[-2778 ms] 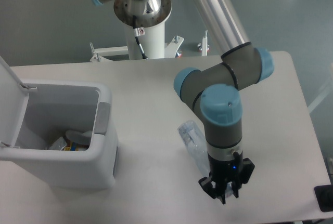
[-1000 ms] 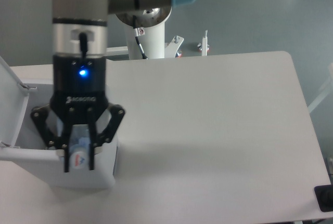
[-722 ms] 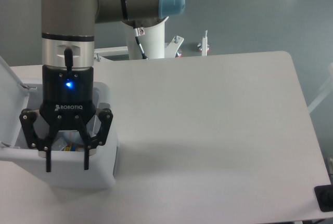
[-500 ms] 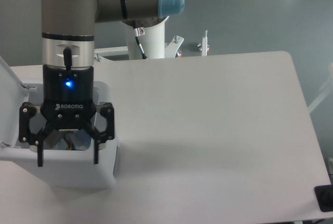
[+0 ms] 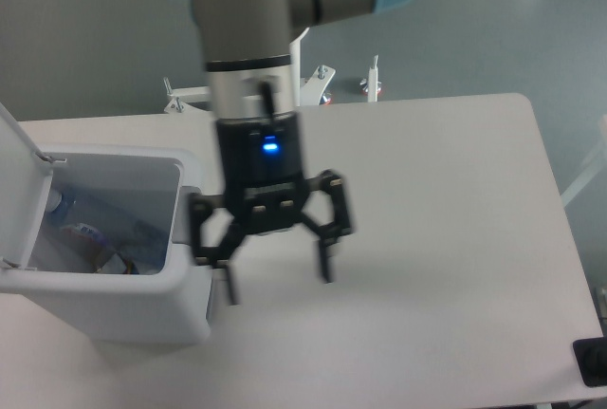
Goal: Place the trash in the trash can
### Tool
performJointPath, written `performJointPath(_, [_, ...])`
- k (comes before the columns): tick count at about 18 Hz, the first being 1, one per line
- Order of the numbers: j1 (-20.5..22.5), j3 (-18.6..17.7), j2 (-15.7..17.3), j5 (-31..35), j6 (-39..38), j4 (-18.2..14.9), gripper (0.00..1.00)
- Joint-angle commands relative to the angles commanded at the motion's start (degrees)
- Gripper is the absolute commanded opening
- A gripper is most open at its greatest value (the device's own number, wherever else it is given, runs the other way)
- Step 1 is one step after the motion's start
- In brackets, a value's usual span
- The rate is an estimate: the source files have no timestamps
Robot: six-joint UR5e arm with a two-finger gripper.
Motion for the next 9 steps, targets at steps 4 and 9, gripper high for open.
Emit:
performJointPath(4, [3.87, -1.84, 1.84, 0.0, 8.52, -0.44, 1.0])
performJointPath(9, [7.57, -4.3, 5.88, 0.09, 22.57, -7.89, 1.0])
